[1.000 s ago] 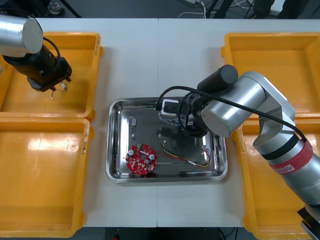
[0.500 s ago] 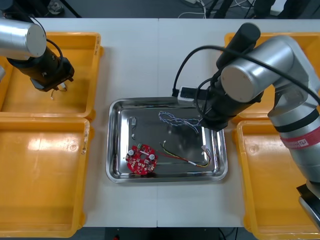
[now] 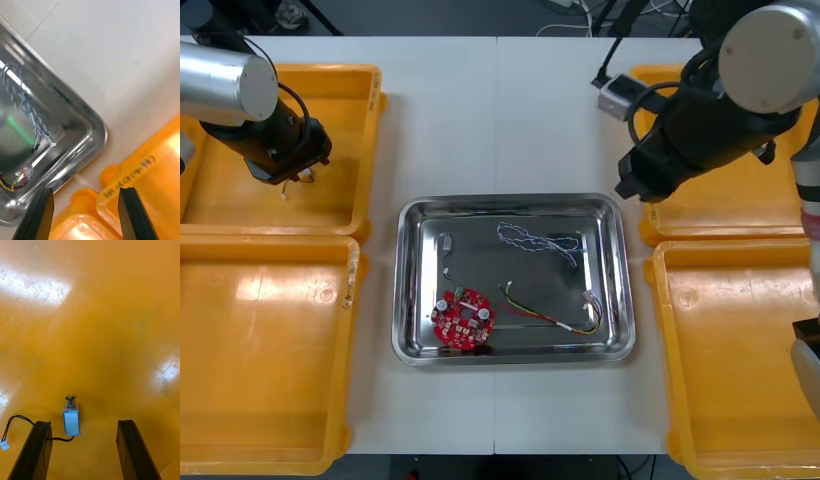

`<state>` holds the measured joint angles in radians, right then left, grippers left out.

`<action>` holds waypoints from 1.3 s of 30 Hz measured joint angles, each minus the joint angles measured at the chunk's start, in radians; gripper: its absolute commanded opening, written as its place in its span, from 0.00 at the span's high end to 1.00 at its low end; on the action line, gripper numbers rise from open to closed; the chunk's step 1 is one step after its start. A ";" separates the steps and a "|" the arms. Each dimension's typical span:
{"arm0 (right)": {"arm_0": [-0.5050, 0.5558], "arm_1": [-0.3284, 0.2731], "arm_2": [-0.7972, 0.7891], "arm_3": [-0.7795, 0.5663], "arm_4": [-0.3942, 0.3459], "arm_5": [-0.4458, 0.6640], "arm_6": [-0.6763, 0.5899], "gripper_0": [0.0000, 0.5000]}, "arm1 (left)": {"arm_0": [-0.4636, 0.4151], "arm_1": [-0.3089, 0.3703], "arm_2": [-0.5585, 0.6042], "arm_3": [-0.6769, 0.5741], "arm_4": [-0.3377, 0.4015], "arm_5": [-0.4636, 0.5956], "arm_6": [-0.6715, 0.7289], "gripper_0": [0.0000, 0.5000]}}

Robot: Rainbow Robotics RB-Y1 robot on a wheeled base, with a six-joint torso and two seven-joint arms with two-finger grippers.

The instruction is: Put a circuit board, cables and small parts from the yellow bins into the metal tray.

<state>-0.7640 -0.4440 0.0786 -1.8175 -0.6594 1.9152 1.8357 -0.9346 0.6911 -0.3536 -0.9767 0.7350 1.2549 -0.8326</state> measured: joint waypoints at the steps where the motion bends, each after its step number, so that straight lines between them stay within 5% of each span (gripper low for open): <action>1: 0.000 -0.009 -0.013 -0.003 -0.005 0.000 -0.035 0.00 | 0.002 0.000 0.000 0.000 0.000 -0.003 -0.012 0.00; 14: 0.012 -0.127 -0.071 -0.038 -0.060 0.000 -0.279 0.00 | 0.032 -0.001 0.000 0.001 -0.001 -0.028 -0.056 0.00; 16: 0.026 -0.142 -0.082 -0.060 -0.068 0.000 -0.280 0.00 | 0.033 -0.001 0.000 0.001 -0.001 -0.028 -0.056 0.43; 17: 0.035 -0.150 -0.088 -0.073 -0.073 0.000 -0.286 0.00 | 0.033 -0.001 0.000 0.001 -0.001 -0.028 -0.056 0.89; 18: 0.045 -0.158 -0.094 -0.085 -0.078 0.000 -0.302 0.00 | 0.033 -0.001 0.000 0.001 -0.001 -0.028 -0.056 1.00; 28: 0.158 -0.259 -0.170 -0.134 -0.222 0.000 -0.462 0.00 | 0.033 -0.001 0.000 0.001 -0.001 -0.028 -0.057 1.00; 39: 0.274 -0.379 -0.209 -0.196 -0.233 0.000 -0.499 0.00 | 0.033 -0.001 0.000 0.001 -0.001 -0.024 -0.057 1.00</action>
<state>-0.4900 -0.8226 -0.1306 -2.0137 -0.8925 1.9157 1.3367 -0.9017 0.6903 -0.3534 -0.9755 0.7337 1.2313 -0.8897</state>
